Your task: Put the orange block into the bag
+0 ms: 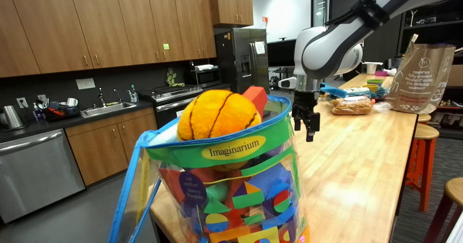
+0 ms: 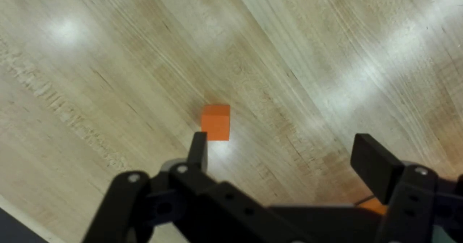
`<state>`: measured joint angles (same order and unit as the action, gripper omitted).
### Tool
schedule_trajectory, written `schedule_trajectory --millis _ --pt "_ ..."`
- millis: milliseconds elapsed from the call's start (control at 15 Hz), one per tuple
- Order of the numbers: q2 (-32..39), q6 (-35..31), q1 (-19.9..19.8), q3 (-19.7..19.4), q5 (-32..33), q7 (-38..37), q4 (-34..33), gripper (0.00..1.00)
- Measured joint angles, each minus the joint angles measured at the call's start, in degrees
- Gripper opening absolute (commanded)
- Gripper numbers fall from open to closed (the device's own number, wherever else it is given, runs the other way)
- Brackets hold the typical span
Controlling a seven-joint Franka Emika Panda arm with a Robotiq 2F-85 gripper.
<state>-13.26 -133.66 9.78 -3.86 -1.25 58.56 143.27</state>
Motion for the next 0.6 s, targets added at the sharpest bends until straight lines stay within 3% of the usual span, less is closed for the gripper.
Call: schedule_trajectory --millis 600 --pt "8.70 0.75 -1.76 3.64 3.86 -4.88 -6.72 1.00"
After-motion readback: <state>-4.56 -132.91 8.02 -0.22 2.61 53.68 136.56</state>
